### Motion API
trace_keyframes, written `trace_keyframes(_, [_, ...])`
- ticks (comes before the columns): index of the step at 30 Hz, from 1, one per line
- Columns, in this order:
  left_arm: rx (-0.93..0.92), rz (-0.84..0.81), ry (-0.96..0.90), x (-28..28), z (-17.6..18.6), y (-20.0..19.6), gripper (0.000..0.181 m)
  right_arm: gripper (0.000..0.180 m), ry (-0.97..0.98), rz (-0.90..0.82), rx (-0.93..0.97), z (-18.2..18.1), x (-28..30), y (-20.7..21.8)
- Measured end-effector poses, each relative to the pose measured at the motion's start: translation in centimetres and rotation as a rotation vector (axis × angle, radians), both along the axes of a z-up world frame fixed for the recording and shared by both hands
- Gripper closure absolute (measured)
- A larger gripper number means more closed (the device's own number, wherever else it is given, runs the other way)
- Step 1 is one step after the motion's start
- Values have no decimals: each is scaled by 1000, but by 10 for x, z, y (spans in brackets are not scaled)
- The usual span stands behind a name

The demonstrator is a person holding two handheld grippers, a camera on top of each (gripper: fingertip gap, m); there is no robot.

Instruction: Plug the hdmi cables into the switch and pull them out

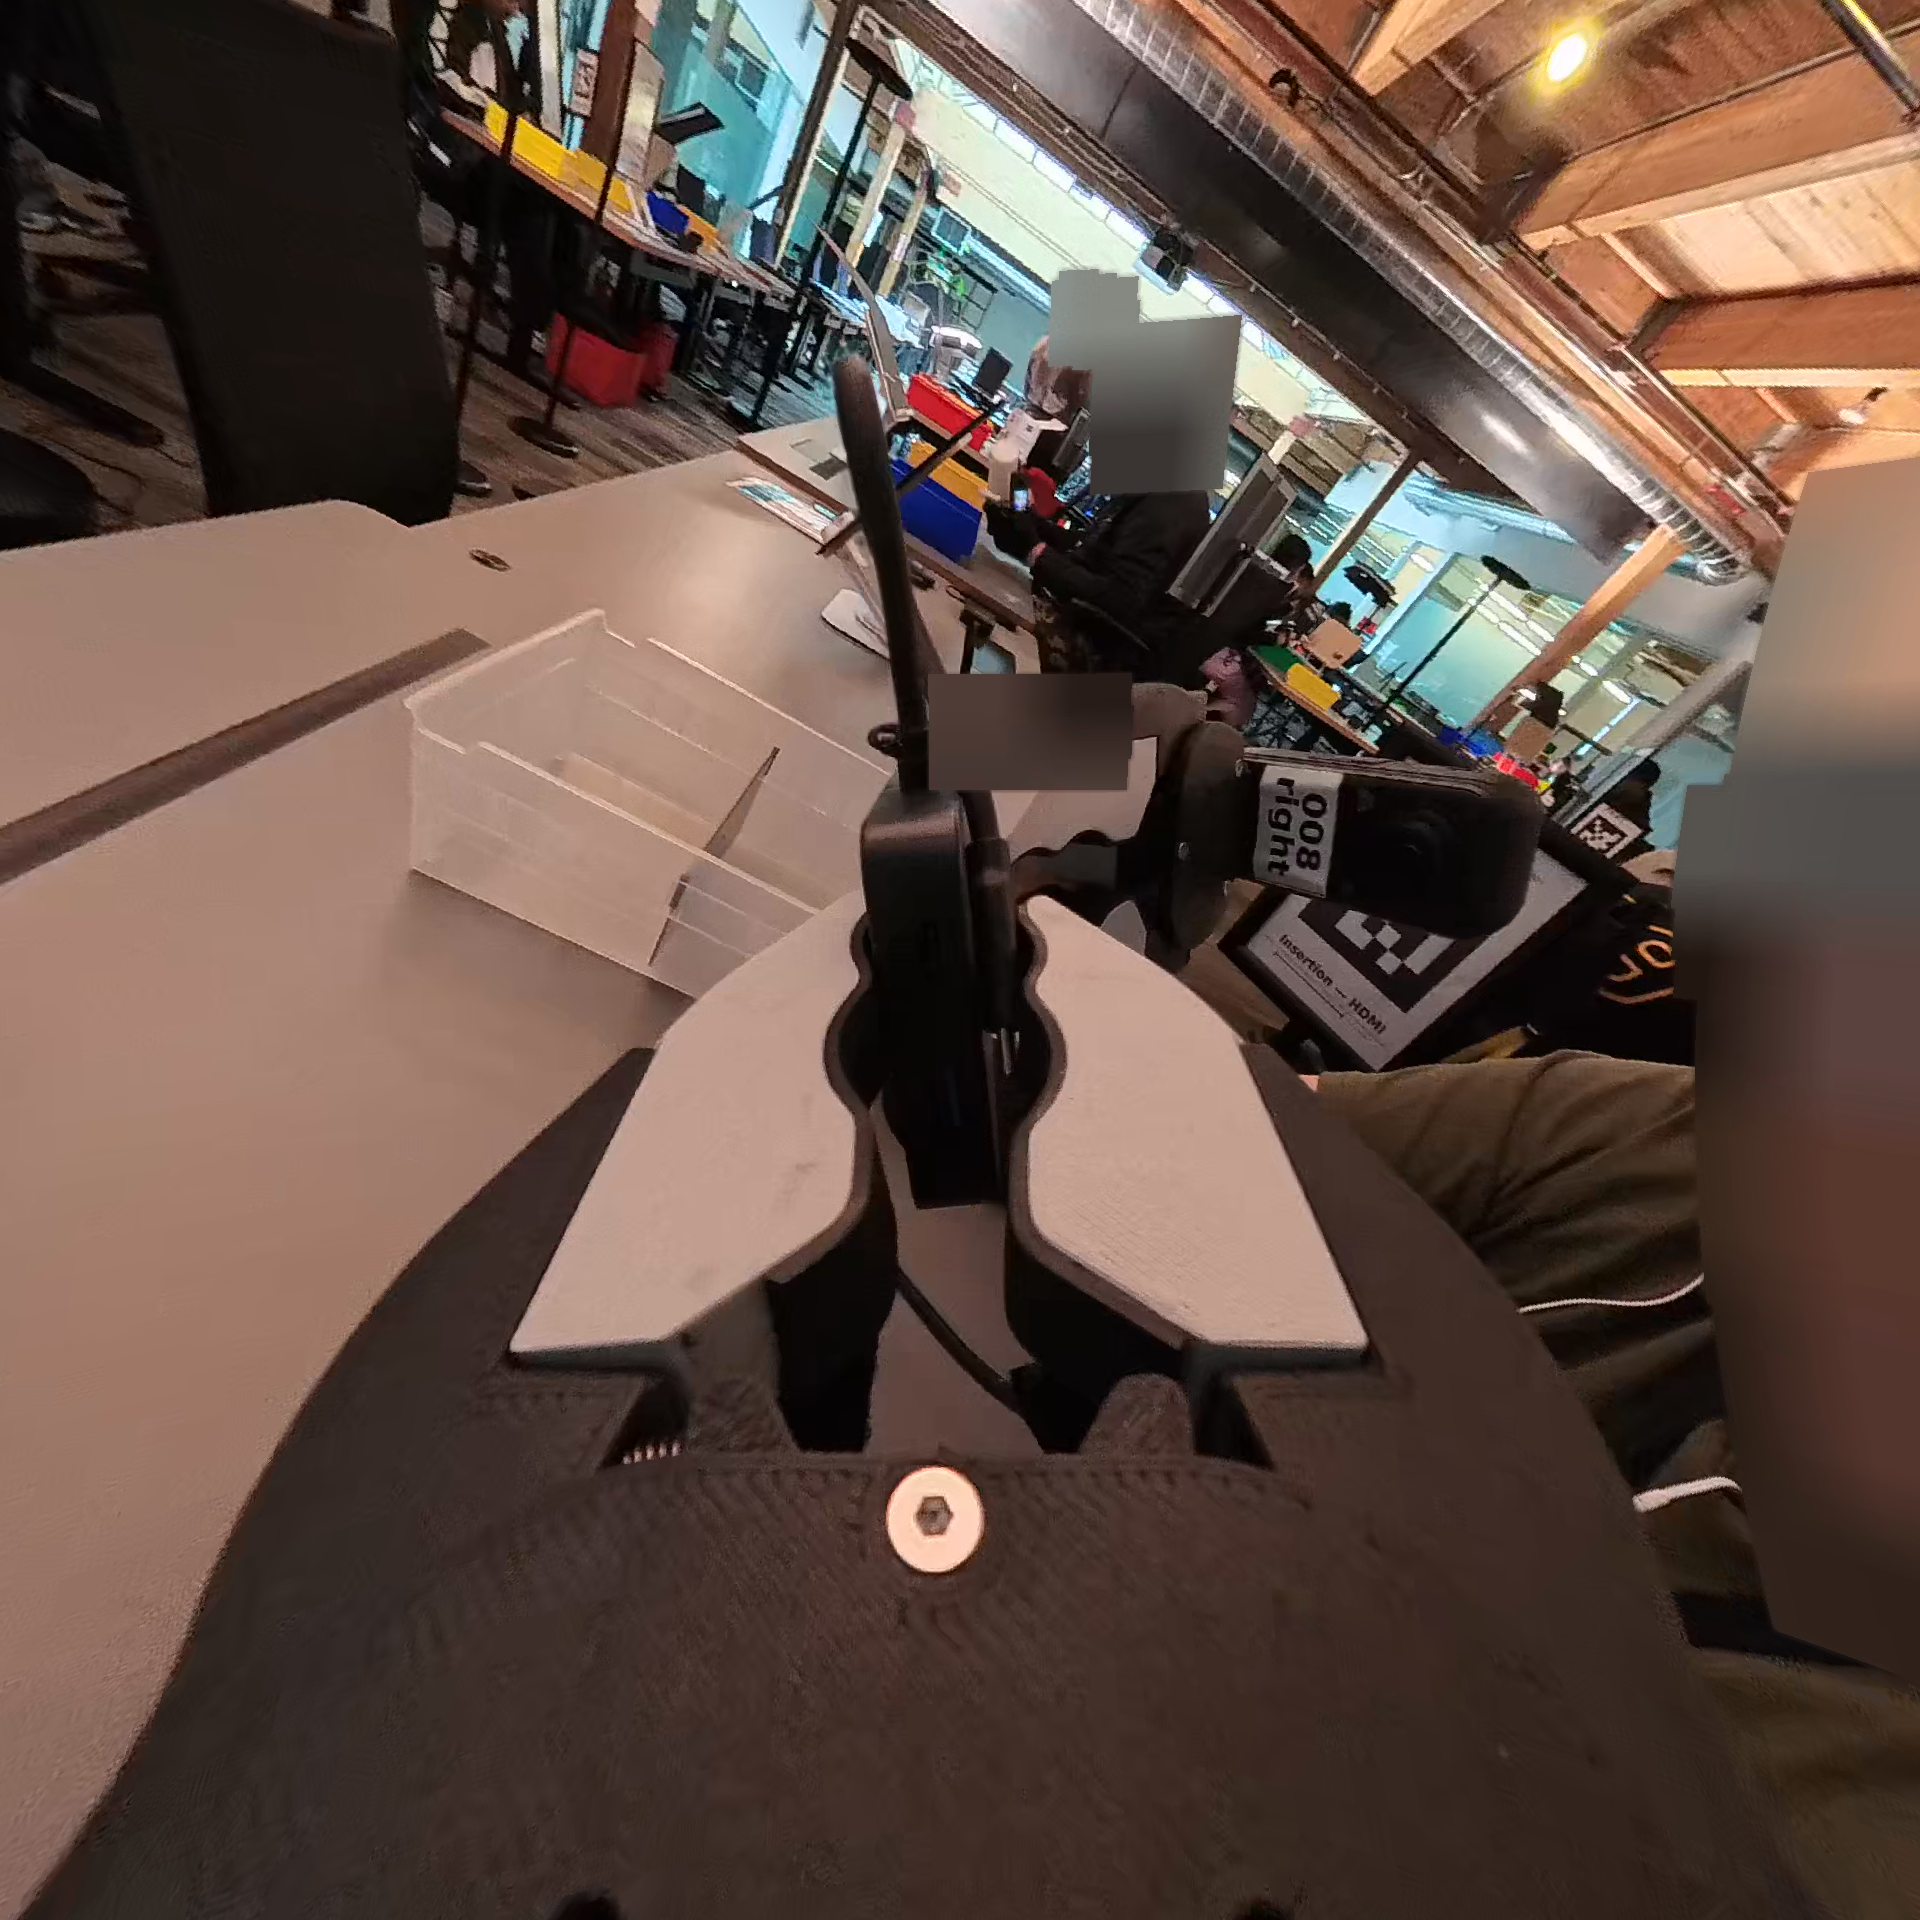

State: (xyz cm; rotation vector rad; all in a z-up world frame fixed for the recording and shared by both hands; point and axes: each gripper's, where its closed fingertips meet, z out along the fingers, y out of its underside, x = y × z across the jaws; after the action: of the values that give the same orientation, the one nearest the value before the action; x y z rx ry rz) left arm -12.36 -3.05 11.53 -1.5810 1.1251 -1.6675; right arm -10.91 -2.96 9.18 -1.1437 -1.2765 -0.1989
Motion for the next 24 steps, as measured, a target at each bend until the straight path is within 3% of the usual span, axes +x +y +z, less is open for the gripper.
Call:
trace_keyframes(2, [-8,1,-3,1,-1,1,161,157,-7,-5,0,-2,0,2])
trace_keyframes(6, [-20,17,-78,-2,10,5,142,156,62,-51,-18,4,1,8])
trace_keyframes(11, [93,232,-162,-10,28,30,124,157,207,-187,-40,18,14,23])
trace_keyframes(15, [515,507,-128,-25,38,45,108,157,359,-242,-189,23,24,27])
trace_keyframes(18, [925,670,-46,-29,39,40,111,157,421,-259,-356,20,33,24])
trace_keyframes(20, [1133,652,55,-16,28,32,110,157,441,-279,-454,17,40,20])
trace_keyframes(24, [1343,602,188,20,2,26,113,156,468,-303,-605,12,50,9])
